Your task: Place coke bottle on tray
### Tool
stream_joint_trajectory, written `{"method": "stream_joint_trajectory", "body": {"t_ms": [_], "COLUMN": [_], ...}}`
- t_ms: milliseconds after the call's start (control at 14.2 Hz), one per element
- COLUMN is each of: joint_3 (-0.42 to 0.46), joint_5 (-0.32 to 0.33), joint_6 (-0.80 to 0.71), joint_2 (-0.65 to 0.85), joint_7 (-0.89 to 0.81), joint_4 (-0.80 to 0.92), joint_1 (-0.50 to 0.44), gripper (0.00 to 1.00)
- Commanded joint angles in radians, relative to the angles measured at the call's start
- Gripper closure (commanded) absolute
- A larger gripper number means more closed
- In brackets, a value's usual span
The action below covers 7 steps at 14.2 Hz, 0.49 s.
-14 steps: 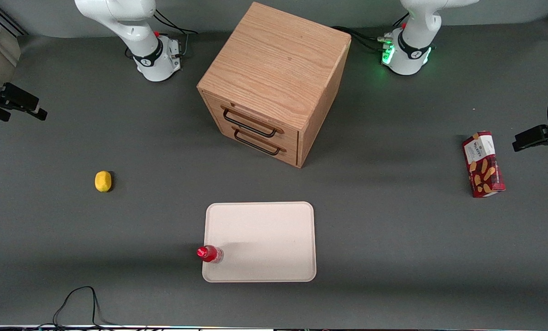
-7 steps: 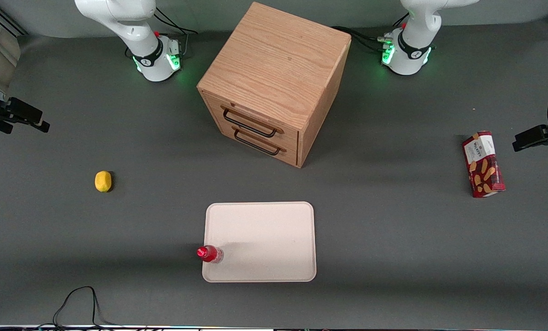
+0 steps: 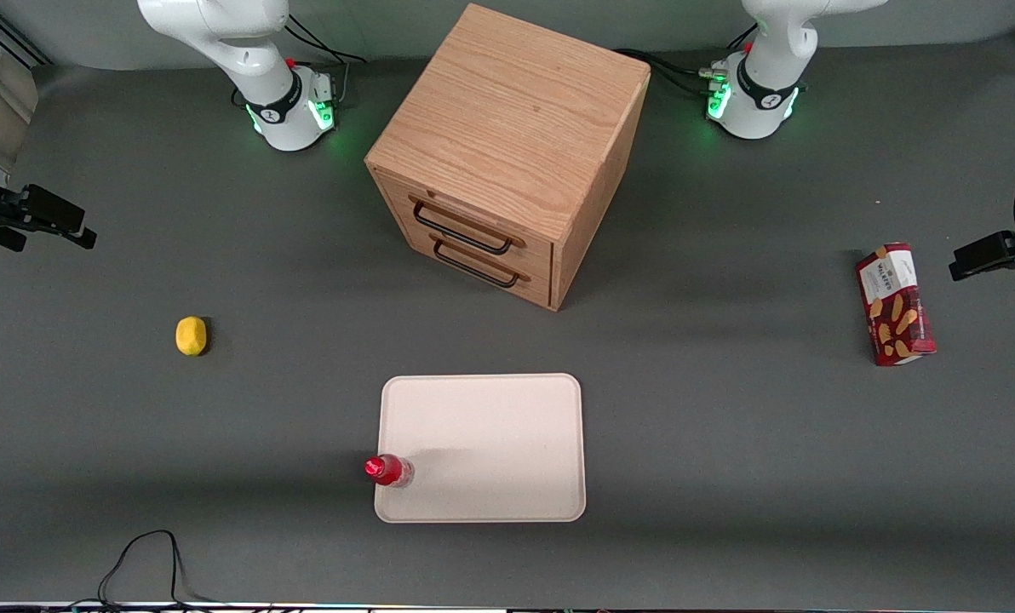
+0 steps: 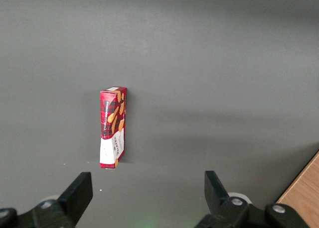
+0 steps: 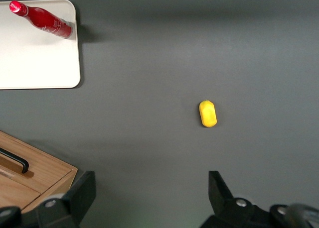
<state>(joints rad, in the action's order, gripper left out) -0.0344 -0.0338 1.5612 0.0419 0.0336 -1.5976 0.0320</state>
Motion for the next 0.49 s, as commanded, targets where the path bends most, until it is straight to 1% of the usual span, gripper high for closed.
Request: {"method": "stream_joint_trajectory", "body": {"t_ms": [0, 422], "joint_3": [-0.010, -0.010], "joint_5": [0.058, 0.068], "joint_6": [0.005, -0.003], "joint_2": [0.001, 0.004], "joint_7": [0.009, 0.032], "joint_4": [0.005, 0.005], "joint_1": [-0.017, -0.020], "gripper": [0.00, 0.00]}}
